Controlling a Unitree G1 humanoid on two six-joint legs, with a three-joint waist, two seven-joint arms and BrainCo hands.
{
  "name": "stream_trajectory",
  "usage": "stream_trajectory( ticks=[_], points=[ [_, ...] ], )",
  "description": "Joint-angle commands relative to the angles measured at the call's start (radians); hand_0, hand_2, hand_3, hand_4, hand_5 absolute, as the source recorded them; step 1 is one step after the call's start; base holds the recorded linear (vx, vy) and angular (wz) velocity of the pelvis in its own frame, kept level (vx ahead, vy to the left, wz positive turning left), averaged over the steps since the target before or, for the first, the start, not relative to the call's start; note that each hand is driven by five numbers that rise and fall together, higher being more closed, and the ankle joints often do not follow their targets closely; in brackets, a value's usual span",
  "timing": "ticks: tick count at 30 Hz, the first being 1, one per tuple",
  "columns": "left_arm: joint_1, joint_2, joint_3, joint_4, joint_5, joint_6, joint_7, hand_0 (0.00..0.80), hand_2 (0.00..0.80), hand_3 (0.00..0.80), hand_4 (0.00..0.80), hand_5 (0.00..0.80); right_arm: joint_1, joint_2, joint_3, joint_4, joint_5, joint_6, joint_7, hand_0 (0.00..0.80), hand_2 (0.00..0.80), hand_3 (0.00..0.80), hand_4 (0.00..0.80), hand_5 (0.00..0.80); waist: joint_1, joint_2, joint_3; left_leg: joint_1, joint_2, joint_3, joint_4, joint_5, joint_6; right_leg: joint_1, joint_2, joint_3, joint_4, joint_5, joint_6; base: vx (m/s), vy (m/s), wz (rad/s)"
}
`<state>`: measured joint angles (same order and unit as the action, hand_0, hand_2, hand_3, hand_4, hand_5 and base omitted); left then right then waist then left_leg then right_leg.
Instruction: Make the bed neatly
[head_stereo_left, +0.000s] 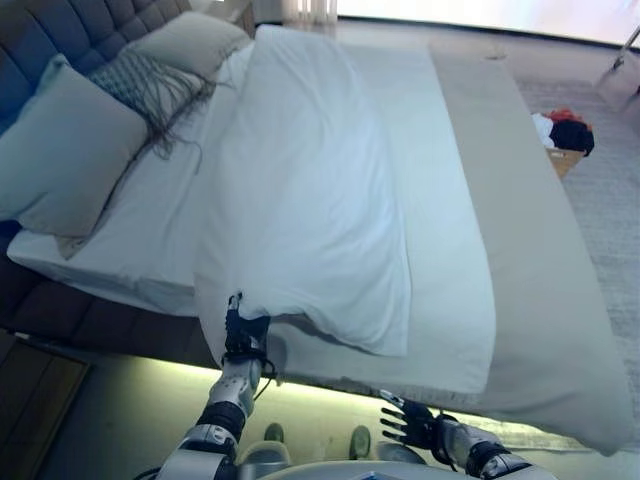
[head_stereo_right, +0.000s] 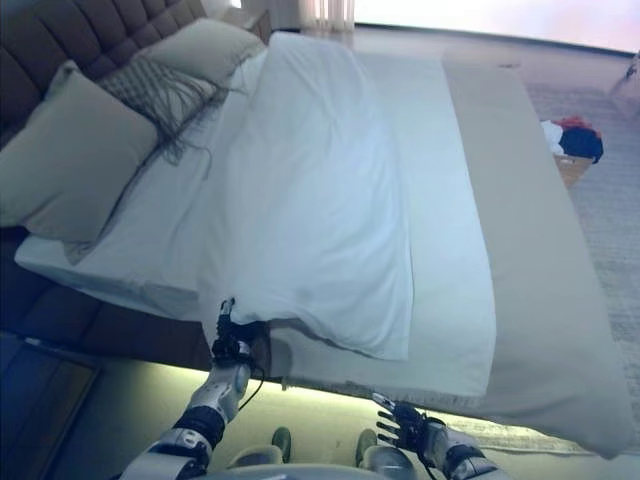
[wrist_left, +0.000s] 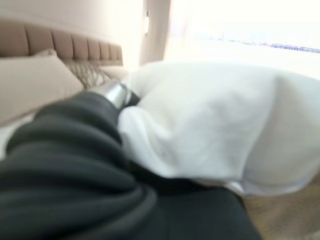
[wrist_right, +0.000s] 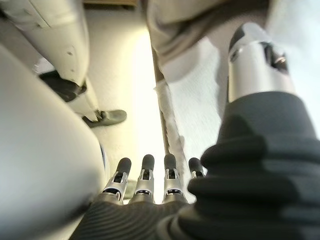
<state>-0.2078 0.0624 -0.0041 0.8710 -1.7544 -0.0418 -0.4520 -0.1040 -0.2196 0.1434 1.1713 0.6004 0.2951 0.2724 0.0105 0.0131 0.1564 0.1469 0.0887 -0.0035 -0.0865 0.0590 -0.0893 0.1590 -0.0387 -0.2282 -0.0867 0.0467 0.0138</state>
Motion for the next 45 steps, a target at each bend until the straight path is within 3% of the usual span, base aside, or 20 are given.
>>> stream_trajectory(
  ticks=[1, 7, 14, 27, 31, 33, 34, 36, 37, 39, 42, 45],
  points=[
    [0.011, 0.045, 0.087, -0.046, 0.077, -0.005, -0.105, 0.8, 0.8, 0.8, 0.8, 0.8, 0.024, -0.039, -0.048, 0.075, -0.029, -0.034, -0.022, 0.0, 0.0, 0.0, 0.0, 0.0, 0.035, -0.025, -0.04, 0.007, -0.012, -0.007, 0.011, -0.012, -0.008, 0.018, -0.083, -0.003, 0.11, -0.048, 0.068, 0.096, 0.036, 0.01],
    [0.103, 0.114, 0.169, -0.089, 0.239, 0.022, -0.061, 0.8, 0.8, 0.8, 0.8, 0.8, 0.053, -0.071, -0.137, 0.073, -0.039, -0.052, -0.028, 0.0, 0.0, 0.0, 0.0, 0.0, 0.057, -0.004, -0.053, 0.02, -0.024, -0.03, 0.009, -0.018, -0.002, 0.032, -0.086, -0.009, 0.11, -0.057, 0.065, 0.052, 0.046, -0.01],
    [0.183, 0.218, 0.234, 0.0, 0.371, 0.083, -0.058, 0.8, 0.8, 0.8, 0.8, 0.8, 0.047, -0.095, -0.157, 0.086, -0.038, -0.049, -0.014, 0.0, 0.0, 0.0, 0.0, 0.0, 0.09, 0.029, -0.063, 0.012, -0.042, -0.061, 0.007, -0.008, -0.002, 0.04, -0.1, -0.033, 0.103, -0.061, 0.065, 0.005, 0.062, 0.06],
    [0.211, 0.433, 0.439, 0.115, 0.403, 0.19, -0.083, 0.8, 0.8, 0.8, 0.8, 0.8, 0.041, -0.132, -0.142, 0.135, -0.043, -0.073, 0.015, 0.0, 0.0, 0.0, 0.0, 0.0, 0.134, 0.073, -0.071, -0.028, -0.064, -0.1, 0.005, 0.015, -0.007, 0.026, -0.118, -0.078, 0.109, -0.074, 0.068, -0.024, 0.052, 0.08],
    [0.235, 0.471, 0.465, 0.112, 0.417, 0.212, -0.103, 0.8, 0.8, 0.8, 0.8, 0.8, 0.043, -0.138, -0.131, 0.126, -0.059, -0.083, 0.001, 0.0, 0.0, 0.0, 0.0, 0.0, 0.156, 0.086, -0.063, -0.063, -0.057, -0.107, -0.001, 0.058, -0.023, 0.025, -0.111, -0.112, 0.12, -0.085, 0.061, -0.024, 0.05, 0.02],
    [0.223, 0.478, 0.457, 0.093, 0.403, 0.219, -0.092, 0.8, 0.8, 0.8, 0.8, 0.8, 0.046, -0.138, -0.119, 0.119, -0.054, -0.103, -0.01, 0.0, 0.0, 0.0, 0.0, 0.0, 0.159, 0.088, -0.051, -0.107, -0.053, -0.078, -0.001, 0.09, -0.042, 0.028, -0.103, -0.122, 0.106, -0.079, 0.062, -0.139, 0.089, 0.04],
    [0.202, 0.477, 0.449, 0.078, 0.409, 0.226, -0.083, 0.8, 0.8, 0.8, 0.8, 0.8, 0.05, -0.141, -0.123, 0.115, -0.031, -0.111, -0.012, 0.0, 0.0, 0.0, 0.0, 0.0, 0.152, 0.085, -0.042, -0.122, -0.036, -0.004, -0.001, 0.098, -0.055, 0.031, -0.106, -0.145, 0.099, -0.072, 0.066, -0.207, 0.099, 0.24],
    [0.148, 0.465, 0.422, 0.059, 0.401, 0.217, -0.049, 0.8, 0.8, 0.8, 0.8, 0.8, 0.043, -0.154, -0.132, 0.106, 0.021, -0.119, -0.02, 0.0, 0.0, 0.0, 0.0, 0.0, 0.133, 0.066, -0.027, -0.115, -0.015, 0.076, 0.041, 0.079, -0.055, 0.01, -0.129, -0.174, 0.114, -0.061, 0.069, -0.354, 0.193, 0.52],
    [0.134, 0.449, 0.409, 0.055, 0.392, 0.195, -0.033, 0.8, 0.8, 0.8, 0.8, 0.8, 0.03, -0.16, -0.133, 0.104, 0.041, -0.117, -0.021, 0.0, 0.0, 0.0, 0.0, 0.0, 0.122, 0.053, -0.021, -0.114, -0.011, 0.084, 0.097, 0.045, -0.049, -0.009, -0.147, -0.17, 0.127, -0.056, 0.067, -0.377, 0.282, 0.53],
    [0.125, 0.422, 0.407, 0.052, 0.371, 0.149, -0.007, 0.8, 0.8, 0.8, 0.8, 0.8, 0.014, -0.174, -0.148, 0.1, 0.056, -0.109, -0.007, 0.0, 0.0, 0.0, 0.0, 0.0, 0.099, 0.04, -0.014, -0.118, 0.007, 0.082, 0.19, 0.048, -0.05, -0.04, -0.171, -0.157, 0.144, -0.041, 0.064, -0.226, 0.328, -0.04],
    [0.123, 0.394, 0.426, 0.056, 0.351, 0.107, 0.019, 0.8, 0.8, 0.8, 0.8, 0.8, 0.02, -0.175, -0.179, 0.127, 0.077, -0.133, 0.01, 0.0, 0.0, 0.0, 0.0, 0.0, 0.075, 0.052, -0.015, -0.074, -0.01, 0.088, 0.112, 0.003, -0.027, -0.061, -0.195, -0.125, 0.155, -0.014, 0.092, -0.084, 0.362, -0.36],
    [0.145, 0.432, 0.453, 0.044, 0.368, 0.138, 0.014, 0.8, 0.8, 0.8, 0.8, 0.8, 0.028, -0.179, -0.222, 0.143, 0.071, -0.13, 0.026, 0.0, 0.0, 0.0, 0.0, 0.0, 0.07, 0.052, -0.014, -0.03, -0.037, 0.099, 0.064, -0.03, -0.006, -0.076, -0.226, -0.09, 0.116, 0.046, 0.138, -0.078, 0.217, 0.21]
  ],
)
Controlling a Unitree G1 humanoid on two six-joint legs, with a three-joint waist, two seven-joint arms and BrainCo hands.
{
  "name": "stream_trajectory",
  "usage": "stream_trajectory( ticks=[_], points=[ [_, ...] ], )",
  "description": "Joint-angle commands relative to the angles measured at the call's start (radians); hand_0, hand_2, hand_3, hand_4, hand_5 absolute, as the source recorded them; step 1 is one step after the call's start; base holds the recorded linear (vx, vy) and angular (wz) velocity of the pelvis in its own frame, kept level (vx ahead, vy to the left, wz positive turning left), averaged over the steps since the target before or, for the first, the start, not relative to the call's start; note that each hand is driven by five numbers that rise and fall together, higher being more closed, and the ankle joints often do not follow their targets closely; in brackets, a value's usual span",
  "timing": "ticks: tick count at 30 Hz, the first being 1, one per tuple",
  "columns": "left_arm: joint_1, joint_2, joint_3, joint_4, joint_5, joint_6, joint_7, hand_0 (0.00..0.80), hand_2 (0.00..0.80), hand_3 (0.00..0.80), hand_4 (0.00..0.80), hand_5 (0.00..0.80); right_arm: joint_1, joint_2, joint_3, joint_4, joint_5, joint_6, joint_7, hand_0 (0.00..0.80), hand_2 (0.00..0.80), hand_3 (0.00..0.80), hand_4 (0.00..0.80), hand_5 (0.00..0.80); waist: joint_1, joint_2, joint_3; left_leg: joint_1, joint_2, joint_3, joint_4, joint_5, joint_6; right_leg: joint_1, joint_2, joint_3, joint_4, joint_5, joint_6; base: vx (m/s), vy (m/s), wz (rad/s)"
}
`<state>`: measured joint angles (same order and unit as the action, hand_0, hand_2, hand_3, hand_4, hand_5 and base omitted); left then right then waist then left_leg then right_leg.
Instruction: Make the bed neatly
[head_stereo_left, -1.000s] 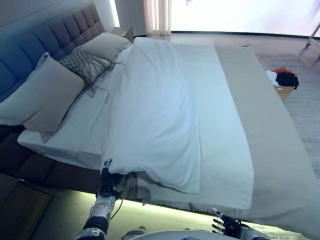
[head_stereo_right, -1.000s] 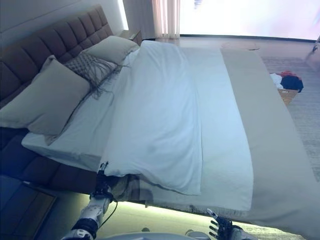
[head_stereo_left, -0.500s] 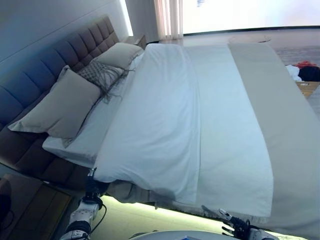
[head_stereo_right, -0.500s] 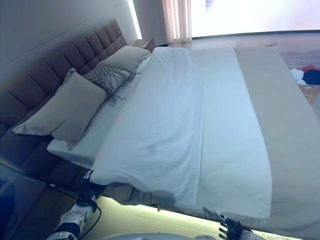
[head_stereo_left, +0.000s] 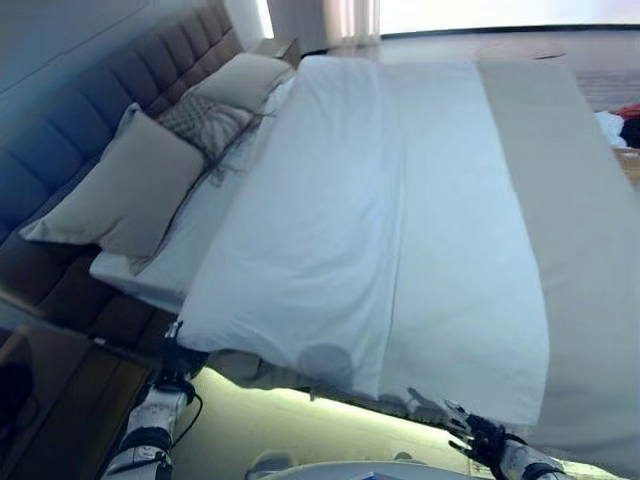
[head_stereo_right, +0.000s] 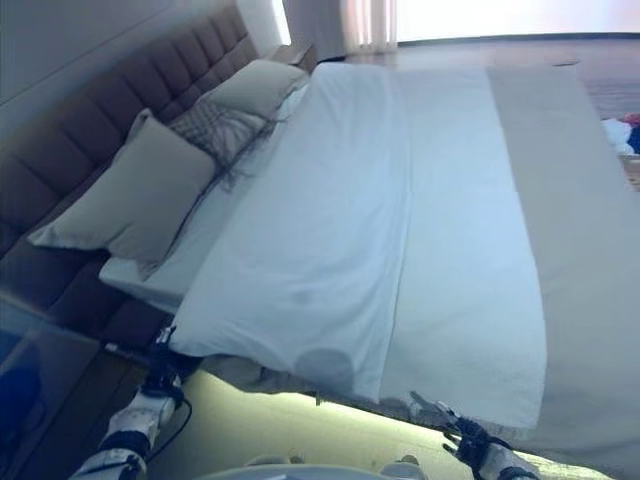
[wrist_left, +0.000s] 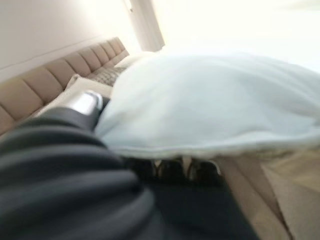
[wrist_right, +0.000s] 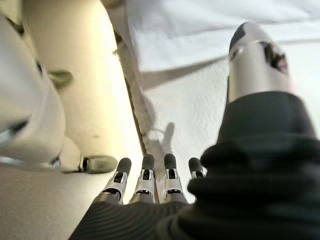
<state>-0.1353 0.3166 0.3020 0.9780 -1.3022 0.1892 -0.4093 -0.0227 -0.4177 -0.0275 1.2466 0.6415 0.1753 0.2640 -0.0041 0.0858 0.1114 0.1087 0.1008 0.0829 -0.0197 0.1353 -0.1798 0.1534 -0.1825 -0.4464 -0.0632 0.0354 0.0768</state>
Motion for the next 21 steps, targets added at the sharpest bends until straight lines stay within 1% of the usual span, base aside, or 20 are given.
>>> stream_trajectory(
  ticks=[1, 4, 6, 7, 8, 10, 13, 14, 16, 18, 21],
  points=[
    [0.078, 0.188, 0.153, -0.063, -0.08, -0.079, -0.034, 0.8, 0.8, 0.8, 0.8, 0.8, -0.051, 0.019, -0.056, 0.067, 0.025, -0.01, 0.037, 0.0, 0.0, 0.0, 0.0, 0.0, 0.086, -0.02, 0.031, 0.018, -0.056, 0.017, -0.015, -0.11, 0.09, -0.072, -0.087, 0.128, 0.082, 0.069, 0.083, -0.065, 0.222, 0.51],
    [0.114, 0.239, 0.191, -0.053, -0.073, -0.018, -0.052, 0.8, 0.8, 0.8, 0.8, 0.8, -0.044, 0.027, -0.075, 0.051, 0.025, -0.01, 0.021, 0.0, 0.0, 0.0, 0.0, 0.0, 0.09, -0.013, 0.029, 0.047, -0.095, 0.011, -0.051, -0.134, 0.113, -0.095, -0.125, 0.138, 0.029, 0.144, 0.118, -0.075, 0.233, 0.37],
    [0.124, 0.271, 0.214, -0.041, -0.079, 0.004, -0.056, 0.8, 0.8, 0.8, 0.8, 0.8, -0.041, 0.037, -0.07, 0.035, 0.032, -0.006, 0.027, 0.0, 0.0, 0.0, 0.0, 0.0, 0.093, -0.017, 0.029, 0.051, -0.112, 0.015, -0.061, -0.144, 0.123, -0.105, -0.139, 0.133, -0.001, 0.184, 0.132, -0.102, 0.214, -0.04],
    [0.121, 0.279, 0.224, -0.035, -0.076, 0.008, -0.056, 0.8, 0.8, 0.8, 0.8, 0.8, -0.039, 0.045, -0.068, 0.033, 0.028, -0.007, 0.03, 0.0, 0.0, 0.0, 0.0, 0.0, 0.092, -0.017, 0.027, 0.051, -0.117, 0.016, -0.064, -0.145, 0.127, -0.11, -0.138, 0.134, 0.001, 0.187, 0.132, -0.089, 0.165, -0.16],
    [0.119, 0.289, 0.228, -0.029, -0.074, 0.012, -0.056, 0.8, 0.8, 0.8, 0.8, 0.8, -0.038, 0.053, -0.059, 0.031, 0.03, -0.008, 0.033, 0.0, 0.0, 0.0, 0.0, 0.0, 0.091, -0.017, 0.025, 0.051, -0.119, 0.017, -0.065, -0.146, 0.133, -0.117, -0.131, 0.139, 0.013, 0.178, 0.128, -0.093, 0.148, -0.14],
    [0.104, 0.303, 0.219, -0.021, -0.069, 0.005, -0.045, 0.8, 0.8, 0.8, 0.8, 0.8, -0.038, 0.063, -0.039, 0.034, 0.037, -0.009, 0.044, 0.0, 0.0, 0.0, 0.0, 0.0, 0.093, -0.02, 0.019, 0.043, -0.123, 0.012, -0.063, -0.142, 0.149, -0.124, -0.107, 0.157, 0.065, 0.138, 0.11, -0.097, 0.133, -0.06],
    [0.068, 0.299, 0.182, -0.018, -0.075, -0.037, -0.028, 0.8, 0.8, 0.8, 0.8, 0.8, -0.039, 0.067, -0.013, 0.04, 0.043, -0.018, 0.061, 0.0, 0.0, 0.0, 0.0, 0.0, 0.091, -0.03, 0.017, 0.029, -0.129, -0.006, -0.052, -0.136, 0.177, -0.128, -0.052, 0.2, 0.165, 0.062, 0.075, -0.061, 0.089, 0.06],
    [0.059, 0.298, 0.17, -0.019, -0.084, -0.048, -0.022, 0.8, 0.8, 0.8, 0.8, 0.8, -0.039, 0.066, -0.004, 0.04, 0.048, -0.02, 0.062, 0.0, 0.0, 0.0, 0.0, 0.0, 0.092, -0.038, 0.017, 0.022, -0.134, -0.018, -0.036, -0.143, 0.182, -0.122, -0.04, 0.213, 0.15, 0.04, 0.066, -0.013, 0.054, 0.18],
    [0.051, 0.297, 0.157, -0.028, -0.096, -0.057, -0.012, 0.8, 0.8, 0.8, 0.8, 0.8, -0.039, 0.063, 0.0, 0.038, 0.051, -0.018, 0.053, 0.0, 0.0, 0.0, 0.0, 0.0, 0.091, -0.046, 0.018, 0.016, -0.136, -0.025, -0.021, -0.15, 0.184, -0.113, -0.032, 0.22, 0.136, 0.035, 0.061, -0.005, 0.065, 0.19],
    [0.049, 0.296, 0.155, -0.046, -0.091, -0.059, 0.003, 0.8, 0.8, 0.8, 0.8, 0.8, -0.041, 0.054, -0.009, 0.033, 0.044, -0.01, 0.041, 0.0, 0.0, 0.0, 0.0, 0.0, 0.092, -0.055, 0.023, 0.022, -0.138, -0.03, -0.022, -0.156, 0.189, -0.111, -0.035, 0.223, 0.138, 0.04, 0.063, -0.004, 0.088, 0.08],
    [0.051, 0.315, 0.178, -0.062, -0.101, -0.05, 0.031, 0.8, 0.8, 0.8, 0.8, 0.8, -0.04, 0.038, -0.025, 0.031, 0.031, -0.001, 0.047, 0.0, 0.0, 0.0, 0.0, 0.0, 0.101, -0.064, 0.026, 0.033, -0.142, -0.038, -0.031, -0.16, 0.192, -0.099, -0.04, 0.22, 0.128, 0.041, 0.07, 0.018, 0.071, 0.0]
  ],
)
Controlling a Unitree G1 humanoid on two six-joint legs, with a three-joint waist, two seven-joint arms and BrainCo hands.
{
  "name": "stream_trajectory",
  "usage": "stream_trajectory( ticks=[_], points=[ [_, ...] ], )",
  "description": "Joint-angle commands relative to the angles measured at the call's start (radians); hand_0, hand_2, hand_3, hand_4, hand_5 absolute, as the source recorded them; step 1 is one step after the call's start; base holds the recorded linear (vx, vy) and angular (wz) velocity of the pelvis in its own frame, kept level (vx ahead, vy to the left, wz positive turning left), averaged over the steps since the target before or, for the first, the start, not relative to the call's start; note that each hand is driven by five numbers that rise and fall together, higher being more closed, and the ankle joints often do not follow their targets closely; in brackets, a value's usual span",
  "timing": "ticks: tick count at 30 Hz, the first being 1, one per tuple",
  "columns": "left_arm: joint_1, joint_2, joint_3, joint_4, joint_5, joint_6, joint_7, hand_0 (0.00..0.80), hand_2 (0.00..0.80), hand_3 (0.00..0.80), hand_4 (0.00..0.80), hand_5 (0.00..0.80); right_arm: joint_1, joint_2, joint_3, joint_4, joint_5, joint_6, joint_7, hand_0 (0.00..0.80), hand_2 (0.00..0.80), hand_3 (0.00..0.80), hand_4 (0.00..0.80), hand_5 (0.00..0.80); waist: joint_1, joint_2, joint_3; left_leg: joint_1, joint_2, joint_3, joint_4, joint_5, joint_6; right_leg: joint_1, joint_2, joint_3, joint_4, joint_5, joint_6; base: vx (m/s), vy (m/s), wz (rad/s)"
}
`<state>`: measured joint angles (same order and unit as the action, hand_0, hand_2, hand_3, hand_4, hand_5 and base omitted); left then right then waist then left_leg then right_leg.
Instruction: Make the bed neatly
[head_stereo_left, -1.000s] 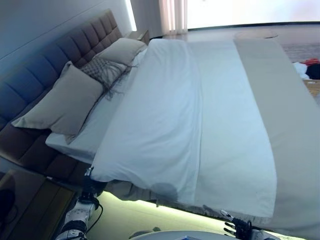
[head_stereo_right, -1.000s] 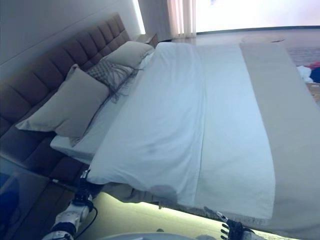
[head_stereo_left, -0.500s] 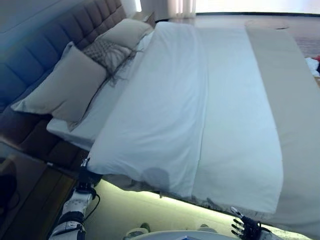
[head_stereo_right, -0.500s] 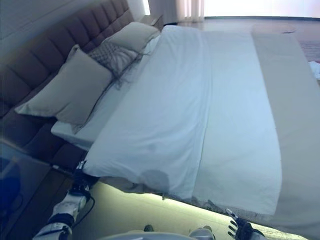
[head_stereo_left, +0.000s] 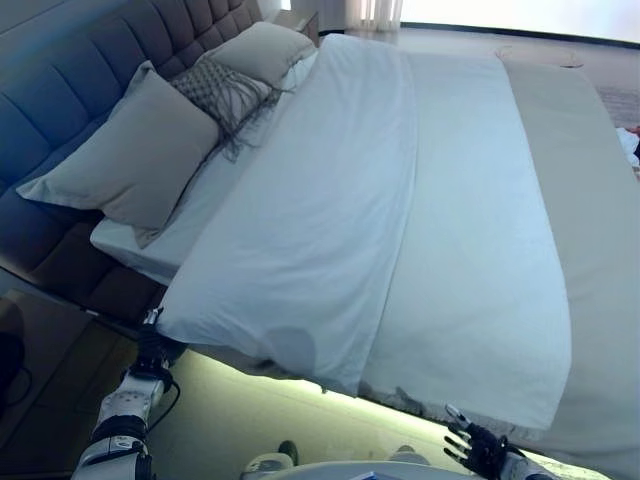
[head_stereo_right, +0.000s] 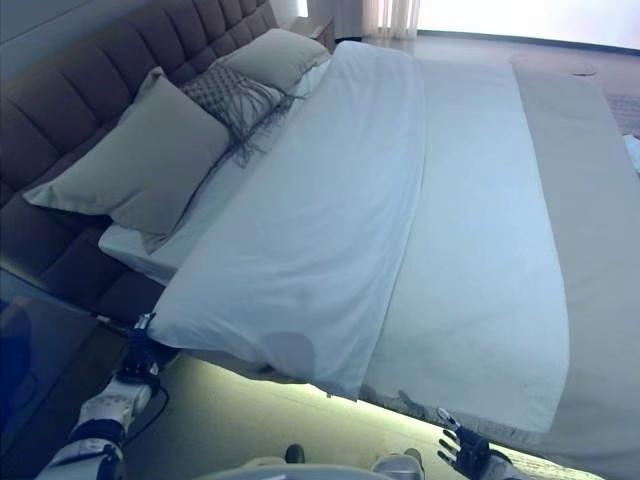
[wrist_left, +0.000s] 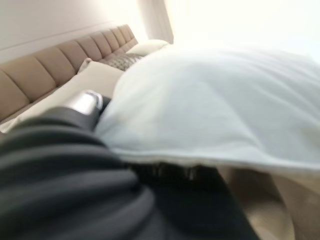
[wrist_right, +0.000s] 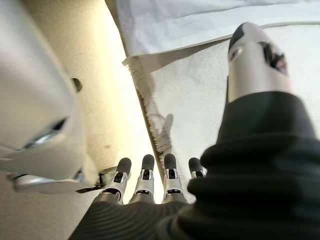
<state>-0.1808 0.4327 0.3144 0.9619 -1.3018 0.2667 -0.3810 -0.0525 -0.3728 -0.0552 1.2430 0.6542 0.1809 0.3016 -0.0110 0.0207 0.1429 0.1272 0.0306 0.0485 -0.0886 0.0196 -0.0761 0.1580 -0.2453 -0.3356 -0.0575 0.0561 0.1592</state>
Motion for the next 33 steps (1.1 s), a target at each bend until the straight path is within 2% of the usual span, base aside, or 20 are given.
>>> stream_trajectory(
  ticks=[1, 4, 11, 20, 31, 32, 33],
  points=[
    [0.097, 0.204, 0.172, -0.046, -0.105, -0.124, 0.005, 0.8, 0.8, 0.8, 0.8, 0.8, -0.009, -0.008, 0.0, 0.034, 0.018, -0.007, 0.011, 0.0, 0.0, 0.0, 0.0, 0.0, 0.11, -0.001, -0.005, 0.017, -0.072, -0.002, 0.036, -0.045, 0.089, -0.101, 0.021, 0.109, 0.121, 0.02, -0.01, 0.011, 0.042, 0.02],
    [0.094, 0.205, 0.191, -0.048, -0.131, -0.122, 0.03, 0.8, 0.8, 0.8, 0.8, 0.8, -0.006, 0.001, -0.007, 0.029, 0.021, -0.013, 0.014, 0.0, 0.0, 0.0, 0.0, 0.0, 0.118, -0.012, 0.0, 0.02, -0.072, 0.001, 0.032, -0.049, 0.09, -0.1, 0.009, 0.104, 0.123, 0.026, -0.001, -0.004, 0.021, 0.07],
    [0.098, 0.14, 0.185, -0.043, -0.13, -0.153, 0.05, 0.8, 0.8, 0.8, 0.8, 0.8, -0.017, 0.032, 0.015, 0.011, 0.013, -0.01, 0.016, 0.0, 0.0, 0.0, 0.0, 0.0, 0.132, -0.028, 0.008, 0.019, -0.067, 0.003, 0.033, -0.05, 0.09, -0.088, 0.006, 0.097, 0.112, 0.019, 0.005, 0.0, 0.0, 0.02],
    [0.116, 0.072, 0.131, -0.009, -0.021, -0.188, 0.052, 0.8, 0.8, 0.8, 0.8, 0.8, -0.026, 0.036, 0.013, 0.004, 0.005, -0.015, 0.024, 0.0, 0.0, 0.0, 0.0, 0.0, 0.139, -0.041, 0.03, 0.013, -0.057, 0.001, 0.044, -0.052, 0.092, -0.085, 0.014, 0.098, 0.121, 0.01, 0.009, -0.006, -0.021, 0.04],
    [0.097, 0.052, 0.114, 0.086, -0.017, -0.212, 0.136, 0.8, 0.8, 0.8, 0.8, 0.8, -0.045, 0.025, 0.001, 0.014, 0.007, -0.015, 0.021, 0.0, 0.0, 0.0, 0.0, 0.0, 0.129, -0.043, 0.053, -0.011, -0.047, 0.011, 0.089, -0.06, 0.088, -0.091, 0.016, 0.109, 0.146, -0.009, 0.004, -0.006, -0.012, 0.03],
    [0.096, 0.05, 0.115, 0.096, -0.01, -0.207, 0.135, 0.38, 0.38, 0.38, 0.38, 0.38, -0.048, 0.025, -0.002, 0.014, 0.007, -0.016, 0.021, 0.0, 0.0, 0.0, 0.0, 0.0, 0.129, -0.043, 0.057, -0.016, -0.046, 0.011, 0.098, -0.062, 0.088, -0.095, 0.015, 0.109, 0.156, -0.012, 0.003, 0.0, 0.0, 0.0],
    [0.096, 0.051, 0.116, 0.105, -0.005, -0.203, 0.141, 0.0, 0.0, 0.0, 0.0, 0.0, -0.05, 0.023, -0.003, 0.014, 0.007, -0.018, 0.024, 0.0, 0.0, 0.0, 0.0, 0.0, 0.128, -0.042, 0.061, -0.021, -0.045, 0.013, 0.108, -0.064, 0.089, -0.097, 0.014, 0.109, 0.163, -0.015, 0.003, 0.0, 0.0, 0.0]
  ],
)
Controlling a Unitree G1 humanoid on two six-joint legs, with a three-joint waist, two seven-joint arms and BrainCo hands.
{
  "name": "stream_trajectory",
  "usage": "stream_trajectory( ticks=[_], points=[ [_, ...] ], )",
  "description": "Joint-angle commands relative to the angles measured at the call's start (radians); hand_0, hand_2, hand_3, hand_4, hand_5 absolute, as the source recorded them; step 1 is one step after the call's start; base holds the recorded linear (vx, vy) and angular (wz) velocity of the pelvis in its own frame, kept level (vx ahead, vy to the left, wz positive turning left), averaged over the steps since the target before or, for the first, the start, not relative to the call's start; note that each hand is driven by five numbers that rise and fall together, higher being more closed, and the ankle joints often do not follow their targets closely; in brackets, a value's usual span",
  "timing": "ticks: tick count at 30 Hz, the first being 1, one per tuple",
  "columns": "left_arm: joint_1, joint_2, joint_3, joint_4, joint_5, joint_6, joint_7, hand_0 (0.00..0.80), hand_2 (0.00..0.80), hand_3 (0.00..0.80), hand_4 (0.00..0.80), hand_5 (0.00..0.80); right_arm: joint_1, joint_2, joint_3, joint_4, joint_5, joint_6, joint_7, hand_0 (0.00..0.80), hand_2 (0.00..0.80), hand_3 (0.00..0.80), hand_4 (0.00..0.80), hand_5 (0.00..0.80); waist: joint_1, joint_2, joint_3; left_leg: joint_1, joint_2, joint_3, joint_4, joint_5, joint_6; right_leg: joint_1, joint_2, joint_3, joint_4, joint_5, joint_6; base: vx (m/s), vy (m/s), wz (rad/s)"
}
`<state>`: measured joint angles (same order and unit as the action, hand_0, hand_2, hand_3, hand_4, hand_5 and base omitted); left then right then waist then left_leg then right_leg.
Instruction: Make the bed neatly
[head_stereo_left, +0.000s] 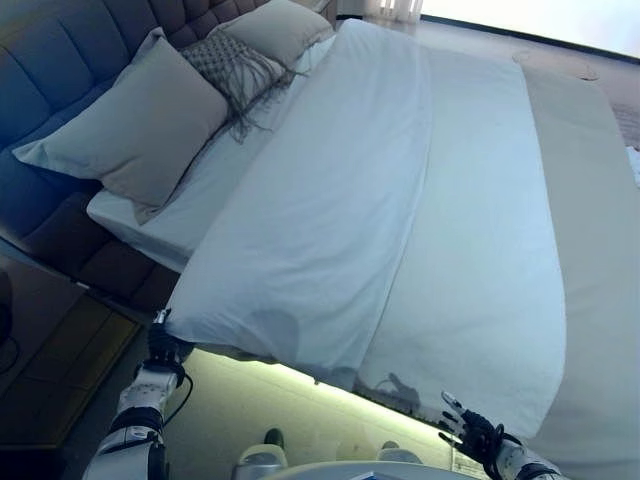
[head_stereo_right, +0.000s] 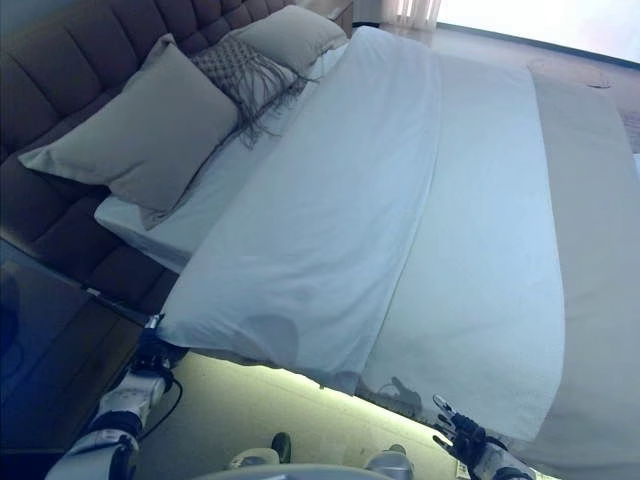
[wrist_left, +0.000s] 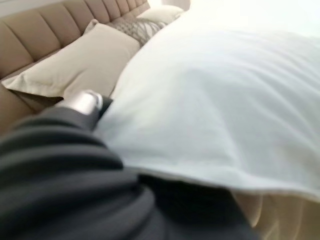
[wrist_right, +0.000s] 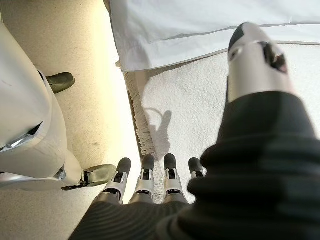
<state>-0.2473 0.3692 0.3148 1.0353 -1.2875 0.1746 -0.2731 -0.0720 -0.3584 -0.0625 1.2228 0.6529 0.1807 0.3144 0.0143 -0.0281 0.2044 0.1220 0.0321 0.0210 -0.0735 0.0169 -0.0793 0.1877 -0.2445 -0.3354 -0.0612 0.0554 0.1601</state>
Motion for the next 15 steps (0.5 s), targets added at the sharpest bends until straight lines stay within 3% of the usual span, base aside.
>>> stream_trajectory(
  ticks=[1, 9, 15],
  points=[
    [0.163, 0.115, 0.116, 0.042, -0.022, -0.111, 0.029, 0.0, 0.0, 0.0, 0.0, 0.0, -0.032, 0.007, 0.005, 0.034, 0.01, -0.019, 0.013, 0.0, 0.0, 0.0, 0.0, 0.0, 0.102, 0.007, 0.003, -0.02, -0.046, 0.041, 0.102, -0.064, 0.092, -0.129, 0.013, 0.11, 0.172, -0.018, 0.001, -0.03, 0.009, 0.09],
    [0.156, 0.124, 0.115, 0.072, -0.012, -0.09, -0.025, 0.0, 0.0, 0.0, 0.0, 0.0, -0.075, -0.023, 0.003, 0.023, 0.016, -0.022, 0.021, 0.0, 0.0, 0.0, 0.0, 0.0, 0.111, 0.013, 0.052, -0.098, -0.047, 0.048, 0.221, -0.09, 0.089, -0.166, 0.0, 0.106, 0.243, -0.043, -0.009, -0.096, 0.045, 0.26],
    [0.175, 0.128, 0.112, 0.06, -0.011, -0.077, -0.081, 0.0, 0.0, 0.0, 0.0, 0.0, -0.111, -0.049, 0.009, 0.003, 0.012, -0.024, 0.046, 0.0, 0.0, 0.0, 0.0, 0.0, 0.13, 0.008, 0.092, -0.143, -0.045, 0.044, 0.287, -0.107, 0.084, -0.188, -0.009, 0.1, 0.283, -0.051, -0.011, -0.112, 0.047, 0.48]
  ],
)
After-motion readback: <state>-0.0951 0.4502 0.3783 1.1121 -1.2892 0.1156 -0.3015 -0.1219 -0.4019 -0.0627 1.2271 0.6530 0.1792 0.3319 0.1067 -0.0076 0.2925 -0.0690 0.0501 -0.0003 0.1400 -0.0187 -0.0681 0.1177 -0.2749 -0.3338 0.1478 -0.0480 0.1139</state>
